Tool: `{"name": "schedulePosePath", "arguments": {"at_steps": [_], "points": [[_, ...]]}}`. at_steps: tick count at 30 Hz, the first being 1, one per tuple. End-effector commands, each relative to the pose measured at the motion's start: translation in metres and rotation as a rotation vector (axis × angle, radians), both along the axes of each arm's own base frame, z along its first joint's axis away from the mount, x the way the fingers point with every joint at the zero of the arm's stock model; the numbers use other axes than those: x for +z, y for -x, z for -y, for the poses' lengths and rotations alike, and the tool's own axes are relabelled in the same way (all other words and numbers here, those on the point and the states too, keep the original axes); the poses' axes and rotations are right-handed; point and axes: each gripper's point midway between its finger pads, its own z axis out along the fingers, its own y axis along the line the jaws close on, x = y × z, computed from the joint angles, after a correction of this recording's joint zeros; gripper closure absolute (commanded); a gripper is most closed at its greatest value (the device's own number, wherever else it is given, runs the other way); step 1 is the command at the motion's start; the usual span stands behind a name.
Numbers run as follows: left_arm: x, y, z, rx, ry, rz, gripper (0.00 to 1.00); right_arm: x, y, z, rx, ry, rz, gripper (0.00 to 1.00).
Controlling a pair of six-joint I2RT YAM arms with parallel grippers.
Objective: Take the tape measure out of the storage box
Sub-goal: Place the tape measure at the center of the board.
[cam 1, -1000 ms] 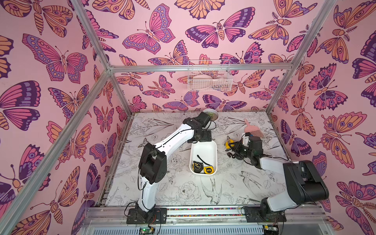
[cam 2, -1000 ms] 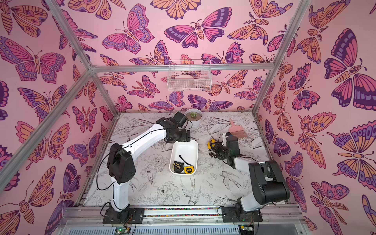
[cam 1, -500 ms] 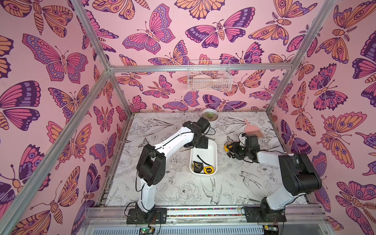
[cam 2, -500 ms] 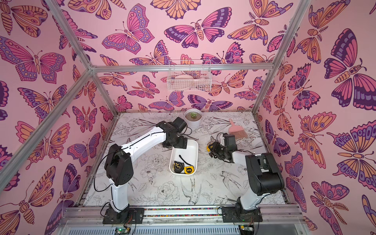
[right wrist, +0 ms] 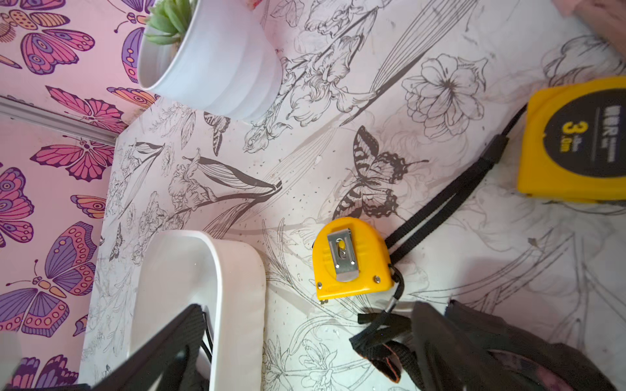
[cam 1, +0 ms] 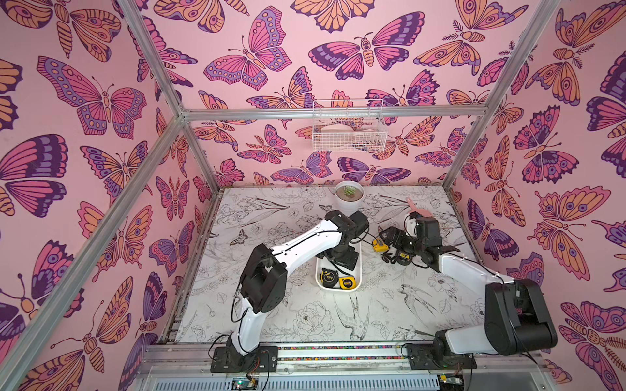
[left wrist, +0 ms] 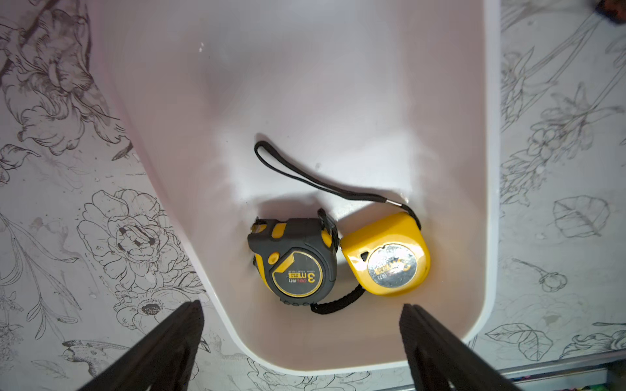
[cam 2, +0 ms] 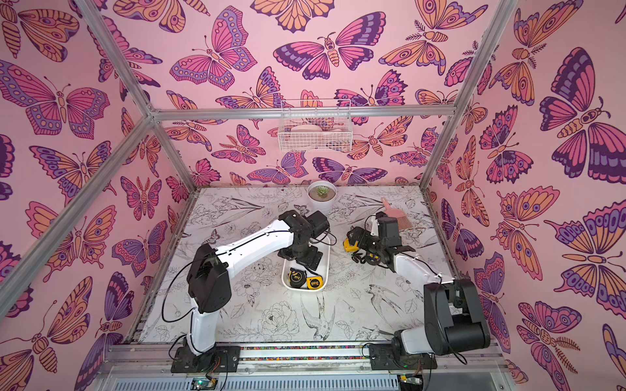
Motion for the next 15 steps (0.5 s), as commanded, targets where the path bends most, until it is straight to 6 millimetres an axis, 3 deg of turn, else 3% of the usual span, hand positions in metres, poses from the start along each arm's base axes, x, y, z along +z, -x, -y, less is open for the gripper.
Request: {"name": "schedulePosePath", "arguments": {"at_steps": [1, 15], "points": [[-0.021, 0.020, -0.005, -0.040, -0.078, -0.099, 0.04, 0.007, 0.003, 0.006, 0.000, 0.041, 0.013, 0.01], [-0.062, 0.033, -0.014, 0.042, -0.154, -0.181, 0.02, 0.017, 0.016, 0.007, 0.017, 0.039, 0.049, 0.01]]}}
